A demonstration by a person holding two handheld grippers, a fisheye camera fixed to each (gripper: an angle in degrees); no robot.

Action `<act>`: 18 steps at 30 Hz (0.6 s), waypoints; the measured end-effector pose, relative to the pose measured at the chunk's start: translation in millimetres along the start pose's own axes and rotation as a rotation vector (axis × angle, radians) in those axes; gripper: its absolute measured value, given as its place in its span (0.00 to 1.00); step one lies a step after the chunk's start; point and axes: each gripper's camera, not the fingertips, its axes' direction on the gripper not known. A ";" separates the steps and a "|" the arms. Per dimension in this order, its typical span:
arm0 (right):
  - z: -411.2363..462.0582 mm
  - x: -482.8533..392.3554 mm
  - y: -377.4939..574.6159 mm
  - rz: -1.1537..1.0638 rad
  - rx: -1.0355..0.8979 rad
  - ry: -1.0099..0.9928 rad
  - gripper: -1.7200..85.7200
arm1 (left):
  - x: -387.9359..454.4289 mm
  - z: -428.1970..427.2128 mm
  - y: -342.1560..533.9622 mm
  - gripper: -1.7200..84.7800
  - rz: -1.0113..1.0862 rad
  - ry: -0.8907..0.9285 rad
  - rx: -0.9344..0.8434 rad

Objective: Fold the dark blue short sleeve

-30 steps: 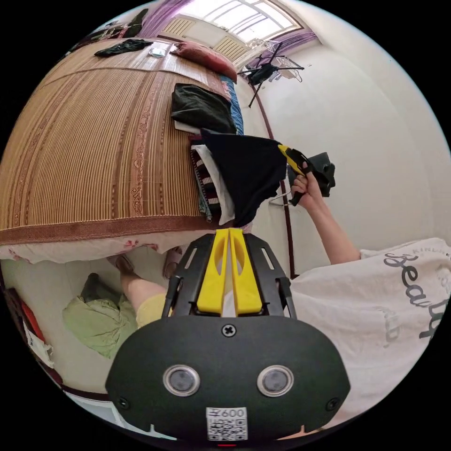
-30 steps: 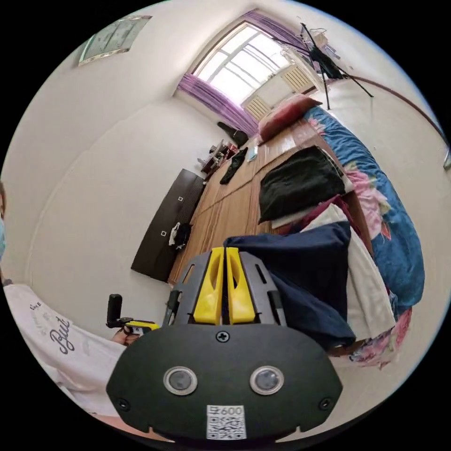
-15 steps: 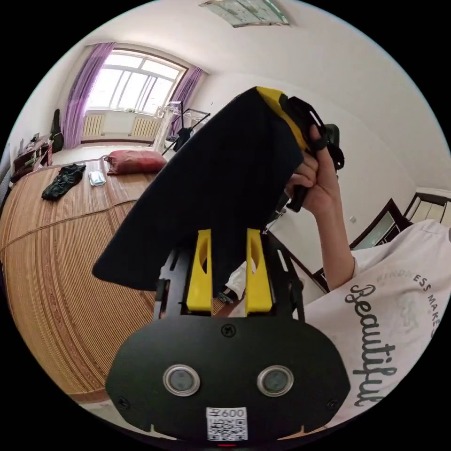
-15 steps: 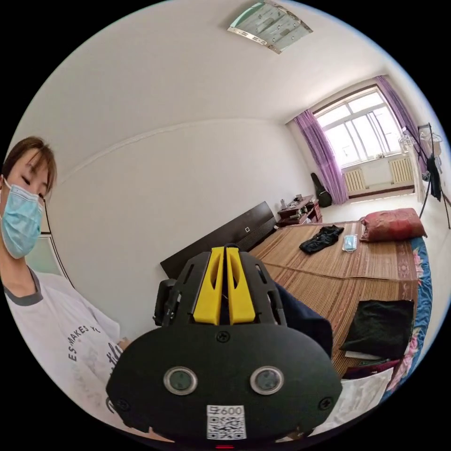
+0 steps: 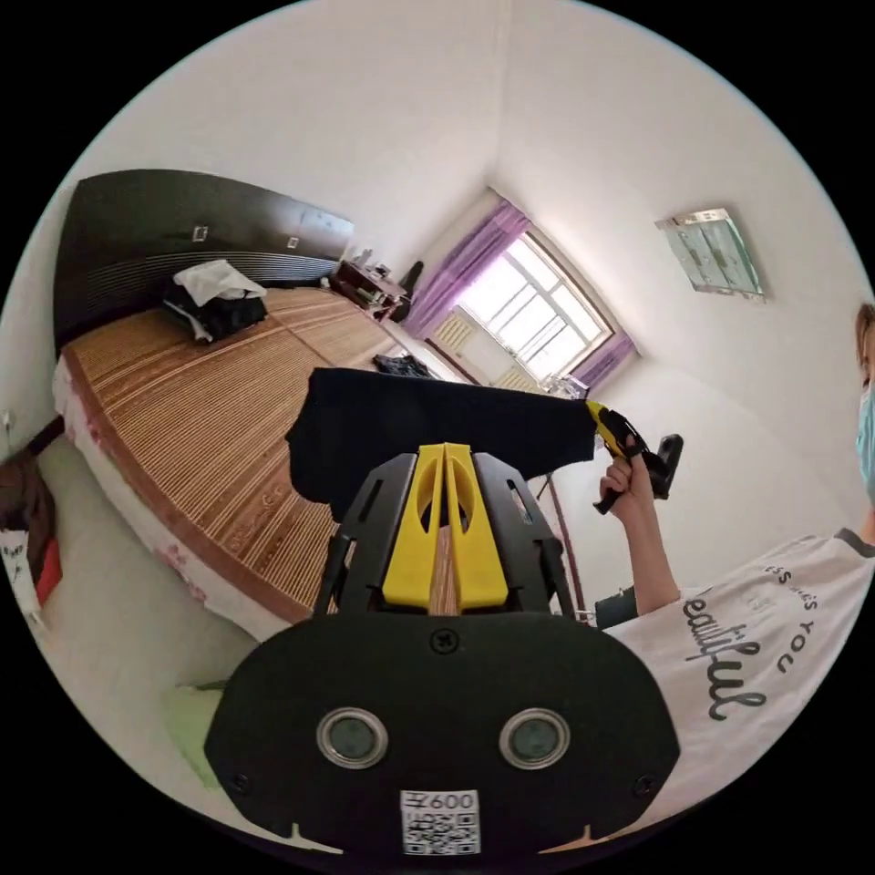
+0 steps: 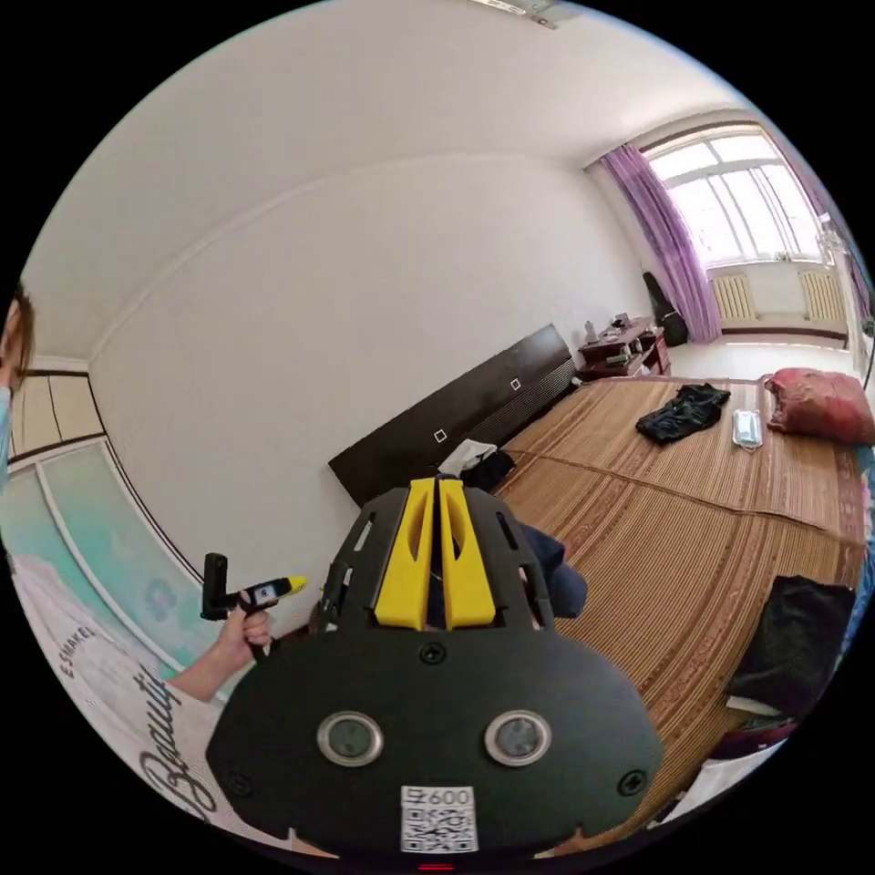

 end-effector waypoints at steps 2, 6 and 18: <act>37.0 9.5 14.1 0.032 -0.219 0.051 0.01 | 10.2 -47.4 46.7 0.02 0.008 -0.195 0.034; 83.1 46.4 81.5 0.218 -0.523 0.132 0.01 | 69.7 -155.6 154.9 0.02 -0.057 -0.819 0.187; 74.2 24.9 80.4 0.549 -0.437 0.174 0.01 | 166.7 -67.3 182.0 0.04 0.281 -1.027 0.199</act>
